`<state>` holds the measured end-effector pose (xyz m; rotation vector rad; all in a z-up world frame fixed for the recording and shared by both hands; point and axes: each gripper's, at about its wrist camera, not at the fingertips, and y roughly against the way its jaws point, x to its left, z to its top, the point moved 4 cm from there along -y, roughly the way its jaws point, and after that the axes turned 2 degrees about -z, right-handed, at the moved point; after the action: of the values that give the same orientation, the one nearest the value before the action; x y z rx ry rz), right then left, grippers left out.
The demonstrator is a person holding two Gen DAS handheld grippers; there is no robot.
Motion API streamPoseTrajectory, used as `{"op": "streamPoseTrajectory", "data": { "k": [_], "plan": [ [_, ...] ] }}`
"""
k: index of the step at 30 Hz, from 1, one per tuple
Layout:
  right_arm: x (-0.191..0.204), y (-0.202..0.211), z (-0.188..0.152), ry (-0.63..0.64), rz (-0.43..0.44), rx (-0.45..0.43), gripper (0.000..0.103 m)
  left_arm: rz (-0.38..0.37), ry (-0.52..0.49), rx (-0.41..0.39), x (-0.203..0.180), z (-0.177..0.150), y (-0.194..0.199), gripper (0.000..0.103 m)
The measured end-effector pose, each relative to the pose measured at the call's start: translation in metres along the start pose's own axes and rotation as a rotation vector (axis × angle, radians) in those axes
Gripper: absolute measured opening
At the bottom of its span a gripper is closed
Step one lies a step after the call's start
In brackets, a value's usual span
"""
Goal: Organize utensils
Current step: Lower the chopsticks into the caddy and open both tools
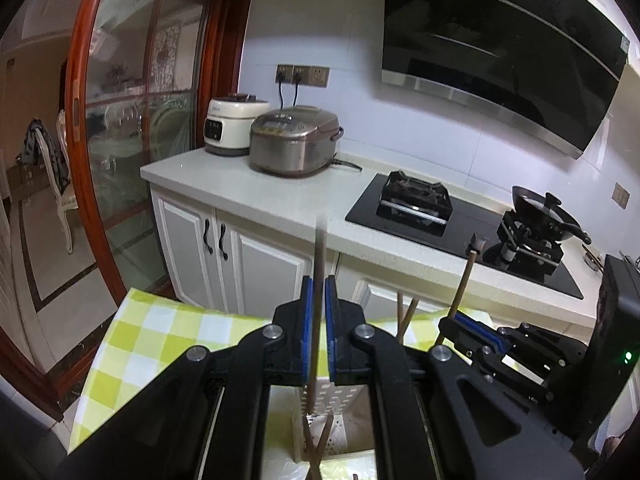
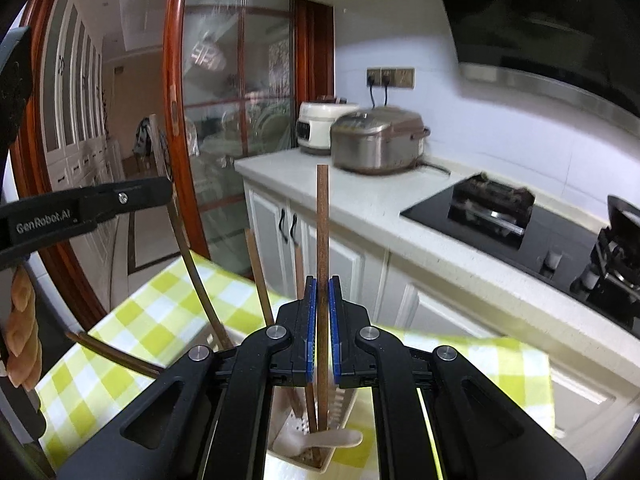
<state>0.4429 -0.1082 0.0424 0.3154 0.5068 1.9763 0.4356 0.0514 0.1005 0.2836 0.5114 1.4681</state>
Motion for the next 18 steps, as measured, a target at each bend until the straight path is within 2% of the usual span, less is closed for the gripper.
{"op": "streamPoseTrajectory", "data": {
  "k": [5,7,9,12,13,14,16,18],
  "plan": [
    [-0.007,-0.003,-0.003,-0.042,0.012,0.018,0.008,0.008,-0.008,0.009,0.006,-0.009,0.001,0.016],
    [-0.009,0.001,-0.003,-0.054,0.01,0.015,0.01,0.016,-0.002,-0.001,0.009,-0.01,0.007,0.026],
    [-0.01,0.009,-0.002,-0.058,0.005,0.004,0.012,0.021,0.01,-0.018,0.013,-0.009,0.017,0.04],
    [-0.013,0.026,-0.004,-0.066,-0.004,-0.011,0.012,0.038,0.032,-0.068,0.02,-0.005,0.043,0.05],
    [-0.014,0.032,-0.006,-0.07,-0.007,-0.015,0.015,0.042,0.034,-0.082,0.02,-0.004,0.051,0.053],
    [-0.015,0.04,-0.009,-0.076,-0.006,-0.021,0.018,0.051,0.04,-0.116,0.023,-0.004,0.066,0.061],
    [-0.015,0.057,-0.017,-0.096,0.003,-0.041,0.041,0.062,0.042,-0.166,0.025,-0.006,0.092,0.07],
    [-0.015,0.07,-0.027,-0.111,0.013,-0.054,0.044,0.068,0.042,-0.208,0.025,-0.013,0.116,0.081]
  ]
}}
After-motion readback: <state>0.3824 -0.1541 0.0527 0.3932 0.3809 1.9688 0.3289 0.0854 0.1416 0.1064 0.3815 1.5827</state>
